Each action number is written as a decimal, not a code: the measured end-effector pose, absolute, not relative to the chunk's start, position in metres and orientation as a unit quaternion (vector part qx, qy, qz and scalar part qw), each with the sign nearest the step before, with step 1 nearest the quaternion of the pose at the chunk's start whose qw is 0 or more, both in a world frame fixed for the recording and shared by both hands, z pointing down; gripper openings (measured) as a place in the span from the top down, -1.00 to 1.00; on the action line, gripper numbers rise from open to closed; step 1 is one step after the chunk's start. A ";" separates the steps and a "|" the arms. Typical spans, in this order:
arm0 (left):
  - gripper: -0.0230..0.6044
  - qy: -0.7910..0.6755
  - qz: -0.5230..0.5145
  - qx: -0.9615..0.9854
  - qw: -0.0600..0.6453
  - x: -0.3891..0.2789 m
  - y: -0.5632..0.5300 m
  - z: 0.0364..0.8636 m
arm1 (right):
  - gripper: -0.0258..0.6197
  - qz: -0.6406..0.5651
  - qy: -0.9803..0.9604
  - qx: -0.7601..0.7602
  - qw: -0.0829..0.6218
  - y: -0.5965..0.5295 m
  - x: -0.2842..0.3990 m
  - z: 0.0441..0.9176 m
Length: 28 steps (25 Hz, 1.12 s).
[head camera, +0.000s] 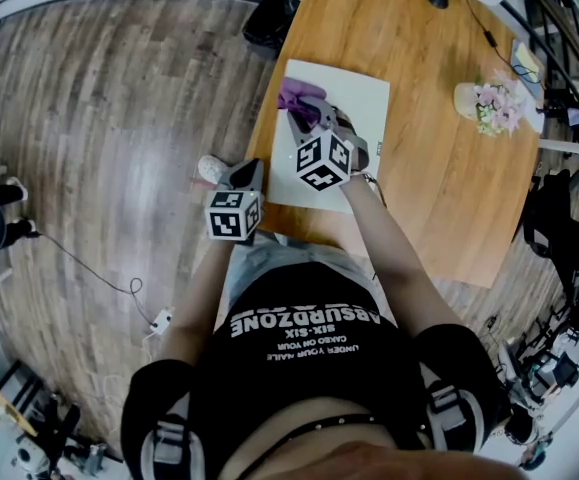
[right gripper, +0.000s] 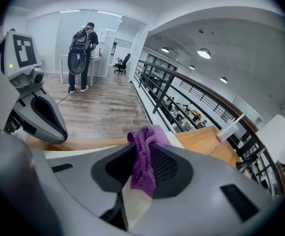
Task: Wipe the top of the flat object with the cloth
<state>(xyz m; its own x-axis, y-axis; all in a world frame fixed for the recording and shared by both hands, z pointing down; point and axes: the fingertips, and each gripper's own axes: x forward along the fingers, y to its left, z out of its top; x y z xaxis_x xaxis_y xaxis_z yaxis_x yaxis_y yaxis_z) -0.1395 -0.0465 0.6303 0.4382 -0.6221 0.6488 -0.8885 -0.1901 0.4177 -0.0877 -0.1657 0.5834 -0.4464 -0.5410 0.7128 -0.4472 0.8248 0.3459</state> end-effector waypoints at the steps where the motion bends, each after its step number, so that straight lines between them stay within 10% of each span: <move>1: 0.88 -0.502 0.170 0.753 0.391 -0.139 -0.046 0.630 | 0.62 -0.052 -0.849 0.290 0.438 -0.163 -0.087 0.584; 28: 0.88 -0.507 0.169 0.753 0.385 -0.139 -0.041 0.624 | 0.62 0.010 -0.877 0.245 0.413 -0.069 -0.088 0.580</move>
